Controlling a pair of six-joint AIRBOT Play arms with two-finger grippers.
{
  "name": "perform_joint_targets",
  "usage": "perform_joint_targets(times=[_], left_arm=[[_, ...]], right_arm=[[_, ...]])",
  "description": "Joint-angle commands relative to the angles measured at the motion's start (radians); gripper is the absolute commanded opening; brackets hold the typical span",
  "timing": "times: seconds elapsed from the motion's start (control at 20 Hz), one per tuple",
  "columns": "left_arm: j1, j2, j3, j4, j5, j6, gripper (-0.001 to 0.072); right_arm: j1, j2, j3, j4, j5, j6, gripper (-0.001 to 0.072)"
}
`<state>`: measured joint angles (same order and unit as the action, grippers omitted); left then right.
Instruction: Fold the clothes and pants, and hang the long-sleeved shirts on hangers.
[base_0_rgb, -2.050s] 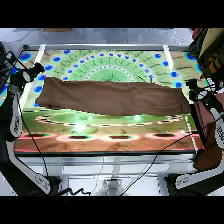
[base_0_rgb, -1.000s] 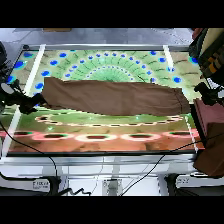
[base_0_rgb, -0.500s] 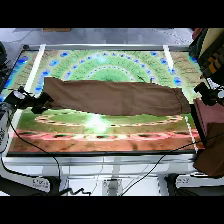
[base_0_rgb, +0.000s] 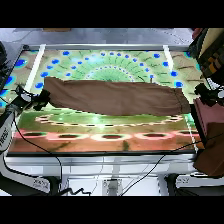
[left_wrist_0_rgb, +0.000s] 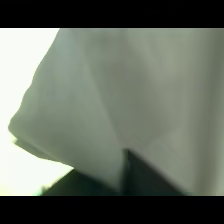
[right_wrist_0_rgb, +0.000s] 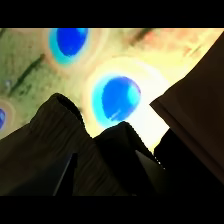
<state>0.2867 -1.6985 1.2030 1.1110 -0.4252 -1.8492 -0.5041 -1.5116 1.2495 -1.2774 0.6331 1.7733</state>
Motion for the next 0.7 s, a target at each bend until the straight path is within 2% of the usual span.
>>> perform_joint_targets(times=[0.0,0.1,0.2,0.3,0.45,0.5,0.55,0.65], left_arm=[[-0.008,0.019,-0.003,-0.004,0.062,0.079,0.0017],[-0.015,0.061,-0.003,0.002,0.063,0.191,0.0017],[-0.016,0.125,-0.003,0.015,0.06,0.277,0.0017],[-0.018,0.208,-0.003,0.017,0.049,0.367,0.0016],[-0.018,0.309,-0.003,0.018,-0.062,0.399,0.0017],[-0.018,0.333,-0.003,0.018,-0.119,0.399,0.0017],[-0.016,0.345,-0.003,0.019,-0.168,0.399,0.0017],[-0.016,0.351,-0.005,0.038,-0.257,0.399,0.0017]], right_arm=[[0.007,0.003,0.002,0.018,0.059,-0.066,0.0301],[0.039,0.016,0.002,0.037,0.084,-0.176,0.017],[0.103,0.034,0.004,0.055,0.082,-0.257,0.0144],[0.186,0.035,0.028,0.058,0.07,-0.264,0.0143],[0.354,0.034,0.043,0.143,-0.069,-0.264,0.0141],[0.417,0.033,0.043,0.169,-0.134,-0.264,0.0061],[0.491,0.032,0.043,0.185,-0.204,-0.262,0.0036],[0.634,0.02,0.043,0.216,-0.293,-0.22,0.0036]])
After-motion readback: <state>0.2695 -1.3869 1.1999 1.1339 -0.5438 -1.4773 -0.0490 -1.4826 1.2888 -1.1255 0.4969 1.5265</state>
